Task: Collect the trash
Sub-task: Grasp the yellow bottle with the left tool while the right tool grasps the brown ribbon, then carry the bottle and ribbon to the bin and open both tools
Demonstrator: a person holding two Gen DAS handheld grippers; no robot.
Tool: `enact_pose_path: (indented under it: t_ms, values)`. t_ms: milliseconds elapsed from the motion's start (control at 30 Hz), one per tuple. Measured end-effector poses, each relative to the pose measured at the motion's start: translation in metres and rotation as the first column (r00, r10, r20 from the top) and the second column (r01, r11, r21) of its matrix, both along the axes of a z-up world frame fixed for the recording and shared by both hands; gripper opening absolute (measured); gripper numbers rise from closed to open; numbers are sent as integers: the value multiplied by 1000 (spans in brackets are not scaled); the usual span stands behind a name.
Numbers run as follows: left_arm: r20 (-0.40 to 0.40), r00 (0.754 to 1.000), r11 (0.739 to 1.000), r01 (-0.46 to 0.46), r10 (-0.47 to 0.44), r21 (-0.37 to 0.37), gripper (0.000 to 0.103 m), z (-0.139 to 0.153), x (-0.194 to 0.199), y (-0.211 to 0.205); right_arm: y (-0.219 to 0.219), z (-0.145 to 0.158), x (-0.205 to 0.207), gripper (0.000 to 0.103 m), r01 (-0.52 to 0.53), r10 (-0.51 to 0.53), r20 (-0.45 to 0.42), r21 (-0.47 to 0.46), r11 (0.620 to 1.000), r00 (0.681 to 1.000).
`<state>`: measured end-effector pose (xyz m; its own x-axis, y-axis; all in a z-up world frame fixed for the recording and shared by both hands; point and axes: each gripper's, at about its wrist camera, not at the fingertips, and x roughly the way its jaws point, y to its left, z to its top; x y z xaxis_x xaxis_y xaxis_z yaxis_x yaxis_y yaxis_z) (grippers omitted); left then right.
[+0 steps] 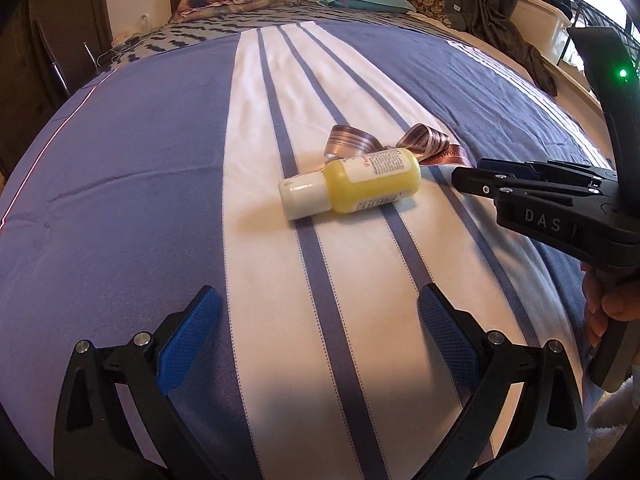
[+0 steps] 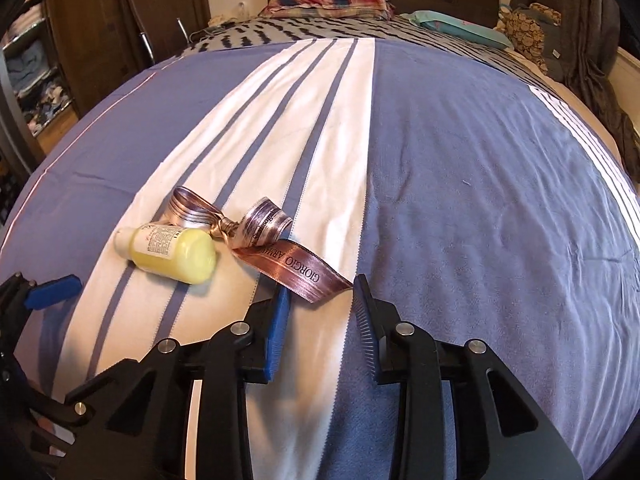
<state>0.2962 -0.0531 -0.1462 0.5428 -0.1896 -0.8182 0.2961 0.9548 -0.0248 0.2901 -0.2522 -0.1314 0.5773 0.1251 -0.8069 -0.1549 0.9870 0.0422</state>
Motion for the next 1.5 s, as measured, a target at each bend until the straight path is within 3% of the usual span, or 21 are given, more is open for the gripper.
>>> enact_pose_path:
  t_ms: [67,100,133,200,267,300,367,433,500,700,933,1067,1133,1267,1500]
  values:
    - [-2,1000,1000,0,0,-4,95,0,2,0,3,1,2,34,-3,3,4,-27,1000,1000]
    - [-3,1000,1000,0,0,-8,95,1,3,0,4,1,4,39,-4,4,5,-36,999,1000]
    - [-4,1000,1000,-1,1,-10,95,1,4,0,6,0,5,52,-6,7,6,-40,999,1000]
    - [-5,1000,1000,-3,3,-11,95,1,7,0,10,0,9,61,-24,25,6,-48,999,1000]
    - [-6,1000,1000,-3,3,-11,95,1,9,-1,13,0,11,55,-33,34,20,-61,998,999]
    - [-7,1000,1000,-3,2,-10,95,1,10,-1,14,-1,14,37,-42,44,20,-67,997,999]
    - [-8,1000,1000,-1,1,-7,95,0,12,-3,17,0,16,27,-62,63,18,-60,996,998]
    - [-6,1000,1000,2,-2,-7,95,0,15,-4,19,0,17,6,-76,78,24,-72,994,997]
    - [-5,1000,1000,2,-2,-14,95,1,19,-6,19,1,19,1,-87,89,25,-63,994,996]
    - [6,1000,999,-23,23,-39,95,5,40,-18,-6,18,21,1,-15,14,93,1,1000,996]
    - [-20,999,998,-50,49,-44,94,0,61,-37,-38,23,15,1,32,-32,108,6,999,994]
    - [-11,997,997,-74,74,-28,80,-2,66,-40,-51,24,2,1,42,-45,117,24,999,992]
    - [-17,997,996,-74,74,-39,80,-1,65,-38,-53,24,-4,1,42,-45,119,27,999,992]
    - [-16,997,997,-74,73,-25,80,1,52,-33,-56,28,-27,1,38,-44,132,42,998,990]
    - [16,999,998,-45,46,-49,80,18,-10,-18,-50,46,-80,1,17,-31,178,75,997,984]
